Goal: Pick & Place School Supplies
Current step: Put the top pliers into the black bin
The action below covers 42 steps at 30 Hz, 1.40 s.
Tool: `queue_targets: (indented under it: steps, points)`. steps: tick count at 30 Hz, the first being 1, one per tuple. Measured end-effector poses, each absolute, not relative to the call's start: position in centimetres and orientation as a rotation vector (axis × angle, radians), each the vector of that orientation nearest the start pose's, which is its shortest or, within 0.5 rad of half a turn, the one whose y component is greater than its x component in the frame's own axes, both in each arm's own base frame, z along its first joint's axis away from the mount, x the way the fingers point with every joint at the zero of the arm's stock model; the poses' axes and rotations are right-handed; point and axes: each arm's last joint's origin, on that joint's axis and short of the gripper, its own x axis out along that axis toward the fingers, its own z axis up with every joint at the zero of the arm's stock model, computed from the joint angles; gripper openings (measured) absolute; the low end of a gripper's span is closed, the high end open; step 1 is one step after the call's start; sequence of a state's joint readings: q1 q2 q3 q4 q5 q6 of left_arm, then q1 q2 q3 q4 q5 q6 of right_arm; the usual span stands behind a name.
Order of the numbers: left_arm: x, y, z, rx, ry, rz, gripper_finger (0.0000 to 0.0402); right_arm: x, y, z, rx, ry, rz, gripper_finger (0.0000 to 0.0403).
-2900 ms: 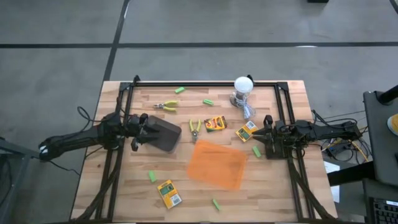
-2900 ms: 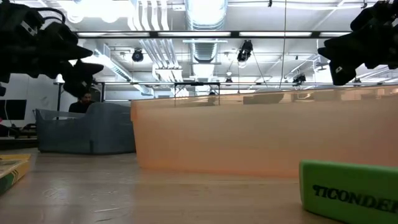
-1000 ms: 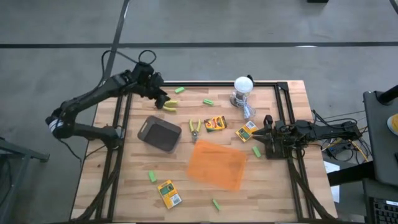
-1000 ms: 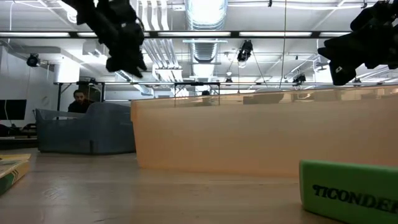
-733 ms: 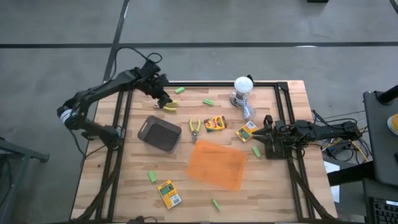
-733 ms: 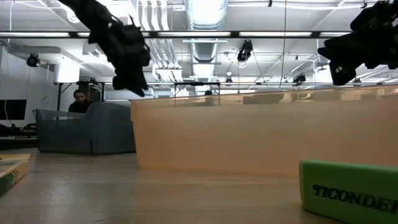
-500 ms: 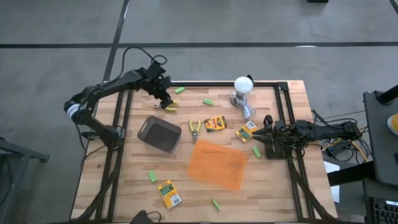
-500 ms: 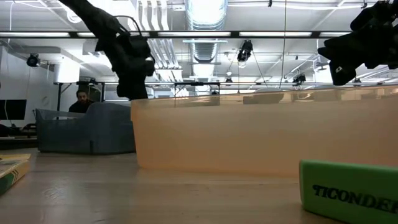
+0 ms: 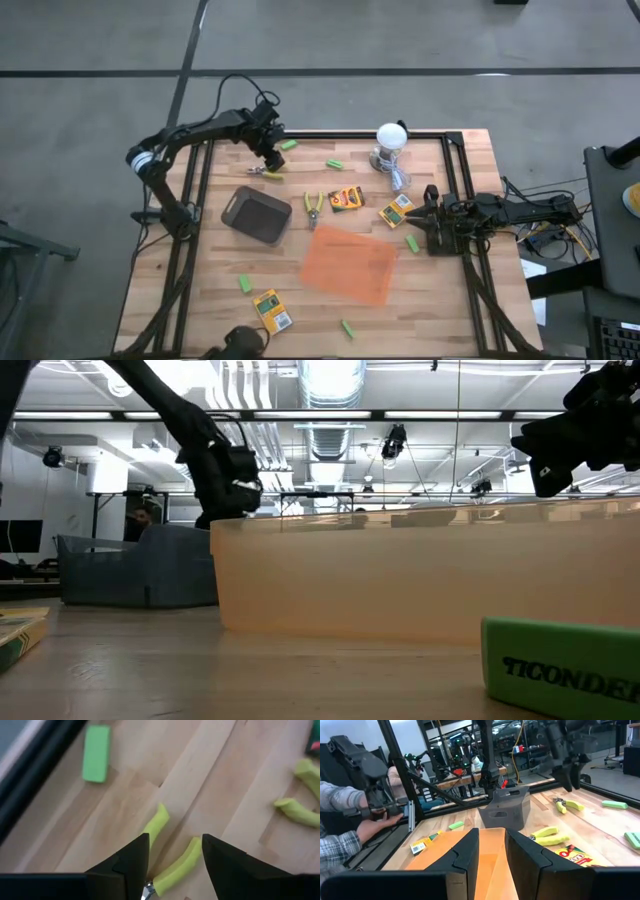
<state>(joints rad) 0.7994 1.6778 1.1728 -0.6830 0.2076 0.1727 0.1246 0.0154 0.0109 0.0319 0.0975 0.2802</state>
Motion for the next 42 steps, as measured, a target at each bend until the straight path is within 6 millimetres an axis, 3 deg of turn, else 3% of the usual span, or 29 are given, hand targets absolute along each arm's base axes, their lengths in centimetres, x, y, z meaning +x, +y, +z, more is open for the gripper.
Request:
queue_targets:
  steps: [6,15,32,42]
  points:
    - [23.6,23.4,19.4,-0.394,1.148,0.354,0.0188,9.7,0.9,16.9,0.283,-0.023,0.031,0.0091]
    - [23.9,24.0,18.4,-0.295,1.170,0.338,0.0188,9.7,0.9,16.9,0.283,-0.023,0.031,0.0091]
    - [24.3,24.6,15.8,-0.333,1.226,0.328,0.0186,9.7,0.9,16.9,0.283,-0.023,0.031,0.0091]
    - [24.4,24.8,15.4,-0.362,1.224,0.349,0.0108,9.7,0.9,16.9,0.283,-0.023,0.030,0.0091]
